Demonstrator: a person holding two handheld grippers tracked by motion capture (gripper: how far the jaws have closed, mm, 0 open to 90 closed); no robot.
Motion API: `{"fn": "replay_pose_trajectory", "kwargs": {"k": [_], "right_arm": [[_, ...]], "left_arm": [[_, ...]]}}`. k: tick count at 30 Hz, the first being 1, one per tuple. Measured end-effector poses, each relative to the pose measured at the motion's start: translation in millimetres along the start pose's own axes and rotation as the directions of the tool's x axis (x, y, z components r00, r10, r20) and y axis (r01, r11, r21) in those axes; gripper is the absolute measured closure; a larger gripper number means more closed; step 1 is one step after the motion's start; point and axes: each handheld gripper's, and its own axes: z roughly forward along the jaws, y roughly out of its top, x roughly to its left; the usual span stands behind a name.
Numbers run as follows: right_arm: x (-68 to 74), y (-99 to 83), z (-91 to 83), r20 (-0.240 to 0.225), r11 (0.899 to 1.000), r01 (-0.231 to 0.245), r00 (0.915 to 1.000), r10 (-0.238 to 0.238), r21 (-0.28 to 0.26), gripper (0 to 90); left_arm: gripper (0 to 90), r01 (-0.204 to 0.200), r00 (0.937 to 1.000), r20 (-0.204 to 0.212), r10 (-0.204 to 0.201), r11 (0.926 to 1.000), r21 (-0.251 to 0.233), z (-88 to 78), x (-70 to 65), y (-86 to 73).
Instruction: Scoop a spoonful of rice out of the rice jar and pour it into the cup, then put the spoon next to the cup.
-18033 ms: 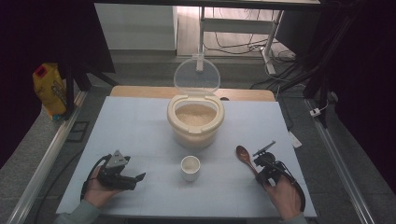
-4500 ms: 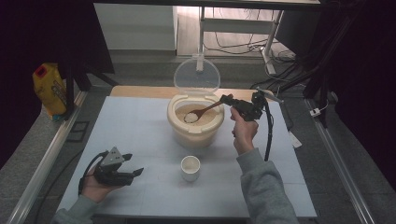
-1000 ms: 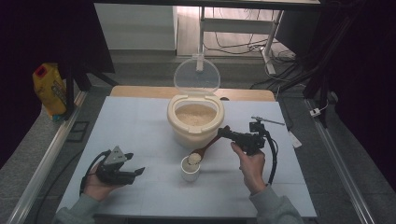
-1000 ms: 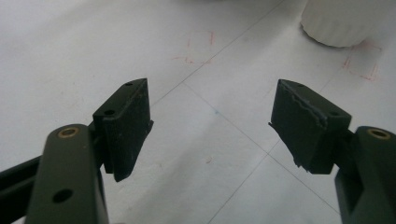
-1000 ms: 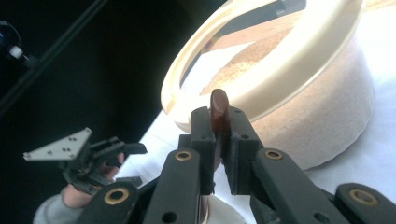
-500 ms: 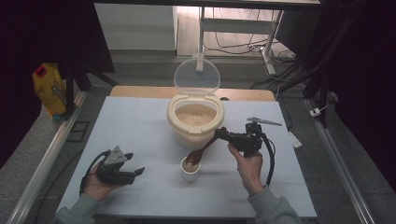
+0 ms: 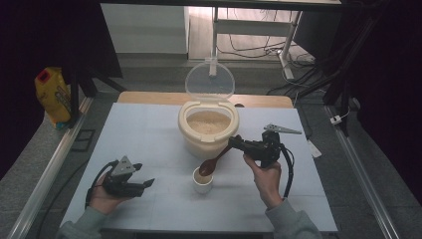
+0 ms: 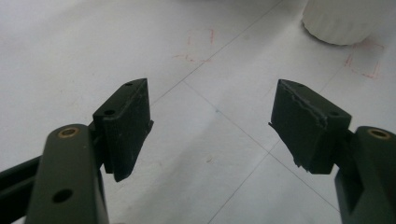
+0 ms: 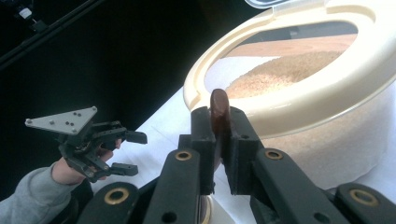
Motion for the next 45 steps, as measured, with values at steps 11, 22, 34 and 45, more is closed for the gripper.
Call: {"fn": "replay_pose_trajectory", "kwargs": {"k": [11,22,34,45], "right_arm": [[-4.1,0.3,-2.0,-0.023,0.999,-0.047,0.9986,0.047,-0.012,83.3],[-11.9,4.9,-20.1,-0.065,0.991,-0.124,0.9906,0.121,-0.055,83.3],[-16.0,7.0,-48.9,-0.039,0.990,-0.129,0.9910,0.128,-0.048,83.3],[-22.4,-6.0,-56.3,-0.010,0.987,-0.160,0.9870,0.161,0.030,83.3]], "left_arm": [[28.1,0.000,1.0000,0.000,0.000,1.0000,-0.001,-0.4,0.2,-0.1],[28.1,-0.001,1.0000,-0.002,0.001,1.0000,-0.003,-0.5,-0.3,0.1],[28.1,-0.002,1.0000,-0.002,0.002,1.0000,-0.006,-0.2,-0.9,1.2],[28.0,-0.006,1.0000,-0.001,0.006,1.0000,-0.002,1.0,-1.4,2.5]]}}
